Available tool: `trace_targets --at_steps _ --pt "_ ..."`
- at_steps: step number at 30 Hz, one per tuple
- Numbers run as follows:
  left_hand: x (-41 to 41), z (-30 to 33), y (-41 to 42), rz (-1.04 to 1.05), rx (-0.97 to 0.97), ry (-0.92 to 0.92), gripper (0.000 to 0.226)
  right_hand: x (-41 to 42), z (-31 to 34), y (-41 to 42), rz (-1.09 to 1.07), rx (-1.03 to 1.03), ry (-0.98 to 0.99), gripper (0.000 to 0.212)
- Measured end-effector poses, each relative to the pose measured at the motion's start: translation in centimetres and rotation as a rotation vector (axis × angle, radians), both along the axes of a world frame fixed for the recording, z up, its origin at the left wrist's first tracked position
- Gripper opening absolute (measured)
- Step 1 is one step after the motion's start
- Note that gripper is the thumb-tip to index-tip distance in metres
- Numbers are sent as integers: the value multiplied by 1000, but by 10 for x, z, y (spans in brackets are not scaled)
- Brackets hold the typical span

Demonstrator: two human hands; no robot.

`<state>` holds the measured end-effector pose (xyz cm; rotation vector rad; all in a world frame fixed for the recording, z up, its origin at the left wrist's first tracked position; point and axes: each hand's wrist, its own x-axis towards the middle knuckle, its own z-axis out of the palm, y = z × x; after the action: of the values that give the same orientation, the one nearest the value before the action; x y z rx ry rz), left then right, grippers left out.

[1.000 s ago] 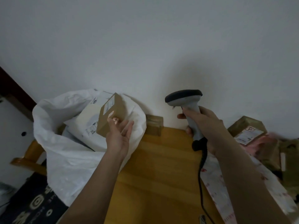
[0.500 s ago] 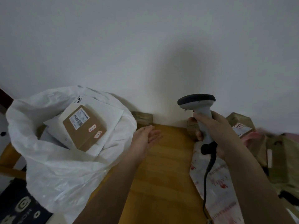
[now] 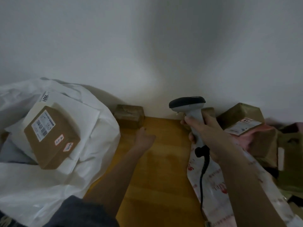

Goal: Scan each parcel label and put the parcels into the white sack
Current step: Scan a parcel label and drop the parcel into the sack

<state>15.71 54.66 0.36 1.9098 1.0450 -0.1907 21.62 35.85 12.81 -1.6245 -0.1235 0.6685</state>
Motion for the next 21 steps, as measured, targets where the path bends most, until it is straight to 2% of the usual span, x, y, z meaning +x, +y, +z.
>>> trace_targets --at_steps 4,8,10,14,18,21 --pt "36 -34 26 -64 126 63 77 19 -23 14 7 -48 24 22" --pt "62 -54 50 -100 268 233 88 31 -38 20 -7 -86 61 20" --pt "68 -65 59 -90 279 288 92 34 -44 20 -18 -98 65 20" --pt "66 -76 60 -133 375 322 93 40 -53 16 -61 -122 70 21" --pt "51 -75 41 -216 459 224 84 40 -56 19 -88 -104 90 23" --pt "35 -73 10 -296 574 134 60 35 -56 23 -82 -80 112 22"
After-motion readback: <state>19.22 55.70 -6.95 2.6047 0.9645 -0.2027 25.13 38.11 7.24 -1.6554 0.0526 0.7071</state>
